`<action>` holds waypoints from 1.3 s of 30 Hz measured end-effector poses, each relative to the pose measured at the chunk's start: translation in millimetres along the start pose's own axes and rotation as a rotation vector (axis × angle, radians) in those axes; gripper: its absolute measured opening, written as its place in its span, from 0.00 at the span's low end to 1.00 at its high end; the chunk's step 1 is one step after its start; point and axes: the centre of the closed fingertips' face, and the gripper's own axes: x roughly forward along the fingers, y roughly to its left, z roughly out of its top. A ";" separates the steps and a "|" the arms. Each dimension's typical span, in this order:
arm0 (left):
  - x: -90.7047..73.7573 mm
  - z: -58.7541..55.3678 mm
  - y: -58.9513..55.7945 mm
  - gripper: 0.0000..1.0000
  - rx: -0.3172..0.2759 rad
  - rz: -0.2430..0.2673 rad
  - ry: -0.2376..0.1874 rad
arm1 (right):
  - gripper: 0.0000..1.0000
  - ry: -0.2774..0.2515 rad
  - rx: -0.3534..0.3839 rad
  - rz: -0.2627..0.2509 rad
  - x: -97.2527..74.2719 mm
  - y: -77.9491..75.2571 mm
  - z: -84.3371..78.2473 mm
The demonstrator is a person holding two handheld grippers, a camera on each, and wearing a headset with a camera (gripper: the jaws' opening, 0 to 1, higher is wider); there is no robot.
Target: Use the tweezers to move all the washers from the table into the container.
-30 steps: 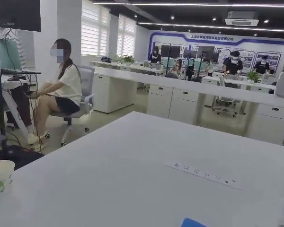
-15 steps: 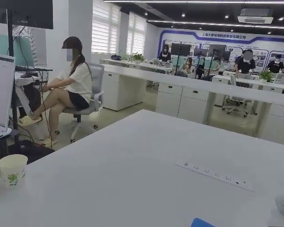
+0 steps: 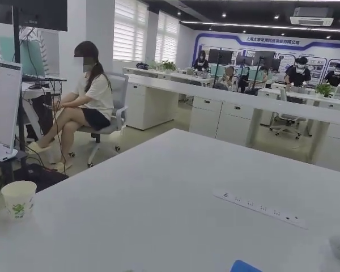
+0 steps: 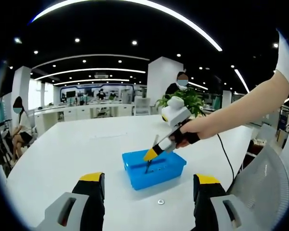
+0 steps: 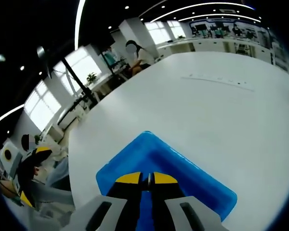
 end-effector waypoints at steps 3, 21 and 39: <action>0.0 -0.8 0.6 0.76 -0.005 0.002 0.004 | 0.04 -0.007 -0.056 -0.010 -6.9 1.0 0.0; 0.7 -3.3 -3.7 0.76 0.005 -0.017 0.018 | 0.04 -0.072 -0.030 0.044 -40.4 21.9 7.4; -0.5 -3.5 -3.9 0.75 0.008 -0.017 0.022 | 0.04 -0.064 -0.077 0.171 -44.3 82.7 -1.5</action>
